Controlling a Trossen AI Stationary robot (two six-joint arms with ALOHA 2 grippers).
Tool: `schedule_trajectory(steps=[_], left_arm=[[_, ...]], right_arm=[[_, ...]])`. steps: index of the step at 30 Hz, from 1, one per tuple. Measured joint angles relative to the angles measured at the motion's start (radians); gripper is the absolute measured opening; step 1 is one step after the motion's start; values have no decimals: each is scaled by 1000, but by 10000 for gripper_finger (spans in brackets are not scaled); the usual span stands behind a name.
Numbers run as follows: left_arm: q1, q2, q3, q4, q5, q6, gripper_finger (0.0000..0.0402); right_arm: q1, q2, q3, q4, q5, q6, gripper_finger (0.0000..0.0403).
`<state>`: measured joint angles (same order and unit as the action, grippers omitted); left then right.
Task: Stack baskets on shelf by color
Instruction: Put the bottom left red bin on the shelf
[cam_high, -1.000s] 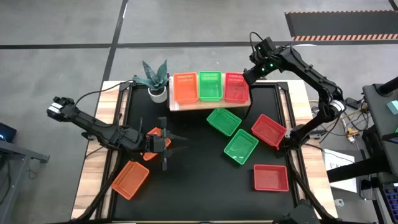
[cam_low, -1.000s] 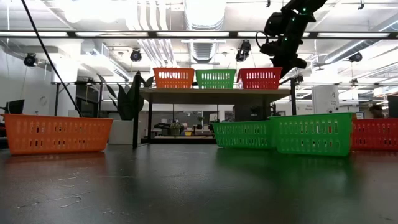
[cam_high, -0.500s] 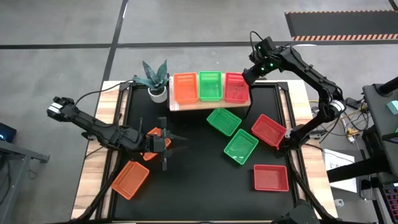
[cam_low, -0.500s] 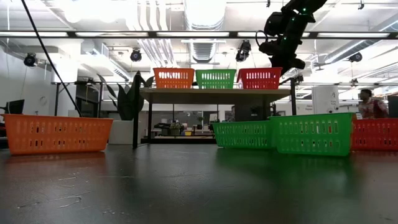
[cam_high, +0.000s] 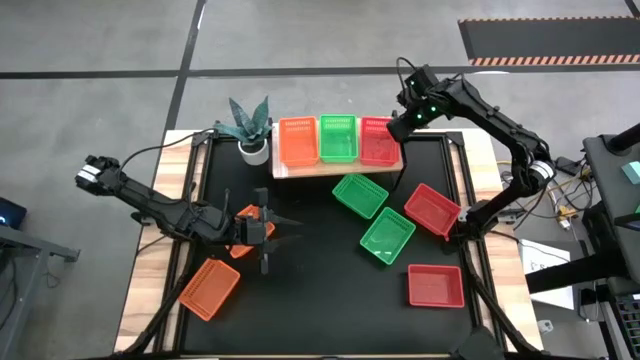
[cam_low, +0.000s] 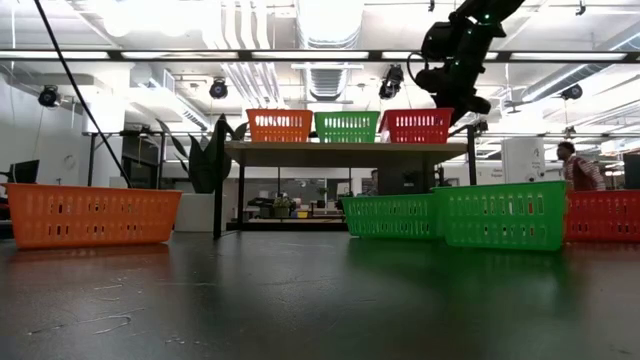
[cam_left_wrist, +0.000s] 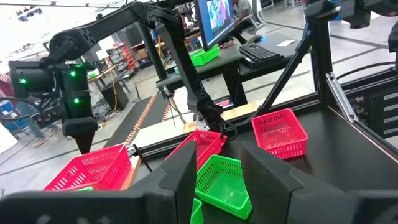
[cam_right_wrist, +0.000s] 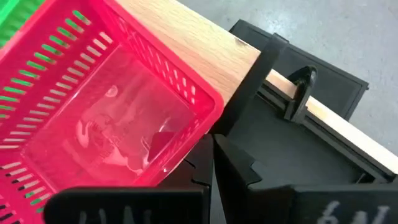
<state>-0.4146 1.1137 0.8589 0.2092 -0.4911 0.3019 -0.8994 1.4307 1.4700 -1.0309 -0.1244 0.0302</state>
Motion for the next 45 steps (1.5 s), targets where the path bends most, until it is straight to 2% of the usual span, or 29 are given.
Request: schedule_trajectory(steps=[11,18,23,27,30,33,36,39,45], left_arm=[[0,0,0,0,0,-7,109],[-1,0,0,-10,0,-37,109],[-4,2,-1,-56,3,-112,109],[-14,11,-2,-69,8,-132,109],[-16,11,-2,-70,9,-131,109],[-16,11,-2,-69,9,-129,109],[-16,11,-2,-69,9,-115,109],[-16,11,-2,-69,9,-113,109],[-16,11,-2,-69,9,-112,109]], right_arm=[[3,-7,8,39,1,-1,9],[41,-125,8,31,4,19,9],[195,-252,-17,23,-7,64,9],[394,-309,-52,-10,-7,89,9],[546,-324,-103,31,-1,136,9],[674,-317,-160,85,111,171,9],[745,-290,-203,99,244,200,9],[766,-249,-234,100,330,222,9],[746,-159,-241,102,424,191,9]])
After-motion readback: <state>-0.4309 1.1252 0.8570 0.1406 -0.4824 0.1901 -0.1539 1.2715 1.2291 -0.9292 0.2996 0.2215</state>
